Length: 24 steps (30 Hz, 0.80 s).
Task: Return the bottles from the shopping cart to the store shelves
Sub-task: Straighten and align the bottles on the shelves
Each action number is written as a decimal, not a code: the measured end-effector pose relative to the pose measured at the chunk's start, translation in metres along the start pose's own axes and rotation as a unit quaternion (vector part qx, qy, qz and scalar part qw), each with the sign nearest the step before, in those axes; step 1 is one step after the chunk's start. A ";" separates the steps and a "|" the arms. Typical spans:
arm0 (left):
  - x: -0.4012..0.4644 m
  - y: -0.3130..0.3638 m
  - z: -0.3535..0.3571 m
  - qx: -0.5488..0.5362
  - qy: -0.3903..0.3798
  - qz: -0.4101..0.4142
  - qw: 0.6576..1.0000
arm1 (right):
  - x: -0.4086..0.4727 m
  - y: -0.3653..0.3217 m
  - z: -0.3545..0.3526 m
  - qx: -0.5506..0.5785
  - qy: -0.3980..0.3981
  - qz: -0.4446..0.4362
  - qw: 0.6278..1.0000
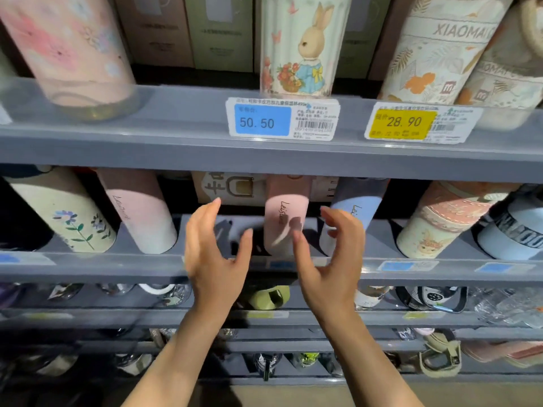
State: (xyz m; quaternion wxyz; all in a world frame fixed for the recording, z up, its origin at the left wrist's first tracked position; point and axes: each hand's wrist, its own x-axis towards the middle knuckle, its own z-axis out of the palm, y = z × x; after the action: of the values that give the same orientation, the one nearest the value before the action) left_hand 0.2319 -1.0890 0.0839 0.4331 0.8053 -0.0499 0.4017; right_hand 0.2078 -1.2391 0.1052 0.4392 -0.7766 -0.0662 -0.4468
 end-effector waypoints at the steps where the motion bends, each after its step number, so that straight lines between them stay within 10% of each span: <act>1: 0.004 -0.008 -0.011 0.004 0.033 0.005 0.999 | -0.004 -0.008 0.011 0.018 -0.029 -0.005 0.999; 6: 0.028 -0.059 -0.056 0.061 0.141 -0.071 0.986 | -0.021 -0.035 0.062 0.067 -0.151 -0.030 0.986; 15: 0.056 -0.077 -0.074 0.085 0.003 -0.219 0.972 | -0.034 -0.034 0.104 -0.029 -0.298 0.014 0.954; 24: 0.048 -0.054 -0.053 0.097 -0.057 -0.164 0.980 | -0.037 -0.031 0.069 0.030 -0.179 0.042 0.983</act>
State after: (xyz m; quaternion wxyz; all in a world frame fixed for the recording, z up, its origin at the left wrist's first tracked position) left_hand 0.2553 -1.0032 0.0978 0.4091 0.8623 0.0974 0.2821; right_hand 0.2136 -1.1584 0.0819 0.4615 -0.8327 -0.1243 -0.2796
